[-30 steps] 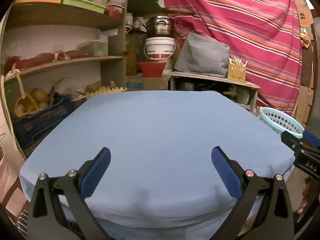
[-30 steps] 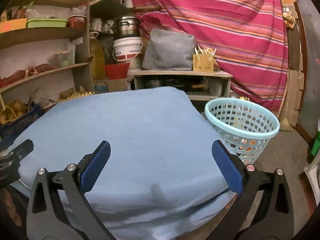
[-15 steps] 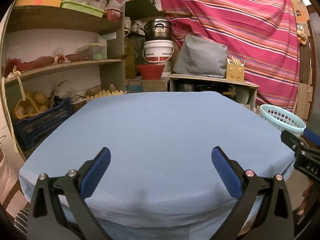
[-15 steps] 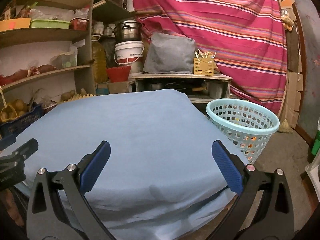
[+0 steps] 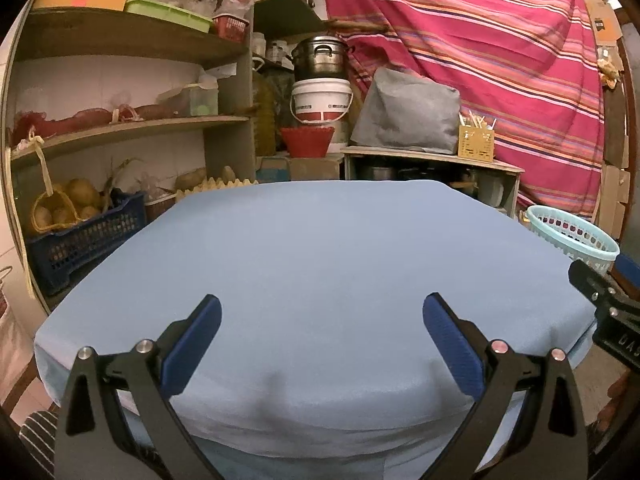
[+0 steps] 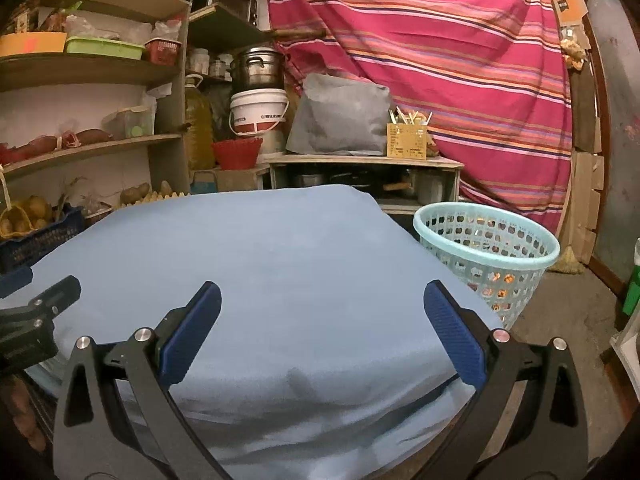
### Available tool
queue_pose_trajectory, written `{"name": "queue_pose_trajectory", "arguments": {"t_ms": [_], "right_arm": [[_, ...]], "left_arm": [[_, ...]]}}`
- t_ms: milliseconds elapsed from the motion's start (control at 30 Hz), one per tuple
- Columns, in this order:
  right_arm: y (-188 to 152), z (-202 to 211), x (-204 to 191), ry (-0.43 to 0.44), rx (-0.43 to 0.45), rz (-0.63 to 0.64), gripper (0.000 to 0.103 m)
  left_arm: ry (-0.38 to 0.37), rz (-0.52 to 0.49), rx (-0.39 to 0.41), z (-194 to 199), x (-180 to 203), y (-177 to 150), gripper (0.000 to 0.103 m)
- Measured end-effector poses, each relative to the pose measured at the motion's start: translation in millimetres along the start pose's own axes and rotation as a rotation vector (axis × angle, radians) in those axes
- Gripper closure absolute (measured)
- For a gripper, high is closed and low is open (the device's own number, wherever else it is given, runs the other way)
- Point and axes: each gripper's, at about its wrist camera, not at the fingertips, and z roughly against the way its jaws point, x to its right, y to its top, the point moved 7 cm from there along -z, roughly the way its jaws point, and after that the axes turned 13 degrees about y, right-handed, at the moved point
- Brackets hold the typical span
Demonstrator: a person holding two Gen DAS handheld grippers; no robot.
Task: Collect trash
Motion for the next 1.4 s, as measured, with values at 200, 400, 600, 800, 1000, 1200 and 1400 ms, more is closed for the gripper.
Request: {"name": "queue_pose_trajectory", "arguments": {"t_ms": [200,400,600,800,1000,1200,1400], "right_arm": [[-2.4,-3.2,-0.9,0.0,0.0,0.002,0.004],[-4.0,-4.4,-1.7,-0.002,0.004,0.001,0.004],[-3.5,-4.6,-2.6,-0.004,0.007,0.01,0.004],[-2.7,-5.9,-2.0,-0.017,0.004,0.016,0.004],[-2.3,-4.6,-5.2,-0.021,0.008,0.035,0.004],[-2.8,-4.2,-5.6,-0.024,0.007,0.036,0.004],[-2.9,-3.6,-5.4,-0.021,0.002,0.028,0.004]], "left_arm": [[0.006,-0.019,0.017,1.3,3.2,0.8,0.005],[0.01,-0.026,0.018,1.0,5.2,0.8,0.005],[0.01,-0.026,0.018,0.9,5.5,0.7,0.005],[0.012,-0.022,0.018,0.2,7.8,0.9,0.005],[0.019,-0.027,0.034,0.5,7.3,1.7,0.005],[0.022,-0.023,0.036,0.9,7.6,1.0,0.005],[0.026,-0.021,0.034,1.3,7.7,0.0,0.005]]}}
